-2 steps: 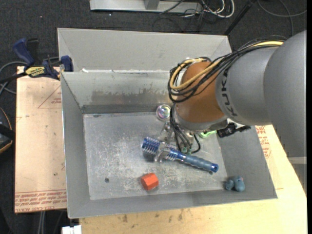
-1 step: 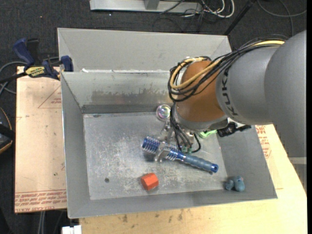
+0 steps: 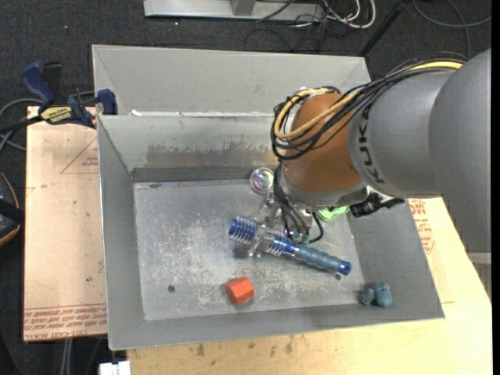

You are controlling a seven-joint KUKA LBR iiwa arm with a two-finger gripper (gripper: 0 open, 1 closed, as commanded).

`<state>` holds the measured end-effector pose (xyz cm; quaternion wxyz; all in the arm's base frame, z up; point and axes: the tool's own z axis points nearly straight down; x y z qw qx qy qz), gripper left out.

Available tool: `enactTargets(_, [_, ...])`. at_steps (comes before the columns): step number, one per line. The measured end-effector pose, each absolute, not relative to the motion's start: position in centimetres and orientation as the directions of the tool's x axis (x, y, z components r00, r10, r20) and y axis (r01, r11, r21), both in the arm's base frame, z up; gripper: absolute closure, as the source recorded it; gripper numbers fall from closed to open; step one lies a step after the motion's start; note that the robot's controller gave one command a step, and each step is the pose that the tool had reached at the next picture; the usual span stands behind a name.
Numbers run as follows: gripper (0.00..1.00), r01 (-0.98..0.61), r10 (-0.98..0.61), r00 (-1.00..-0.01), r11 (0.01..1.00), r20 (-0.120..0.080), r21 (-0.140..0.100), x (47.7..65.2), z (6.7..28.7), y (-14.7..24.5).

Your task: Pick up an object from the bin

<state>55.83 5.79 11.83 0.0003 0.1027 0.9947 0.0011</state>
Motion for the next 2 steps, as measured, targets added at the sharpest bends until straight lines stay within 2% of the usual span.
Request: enactTargets(2, [1.00,0.202,0.202,-0.979,0.979,-0.002,0.003,55.9,16.4,5.9])
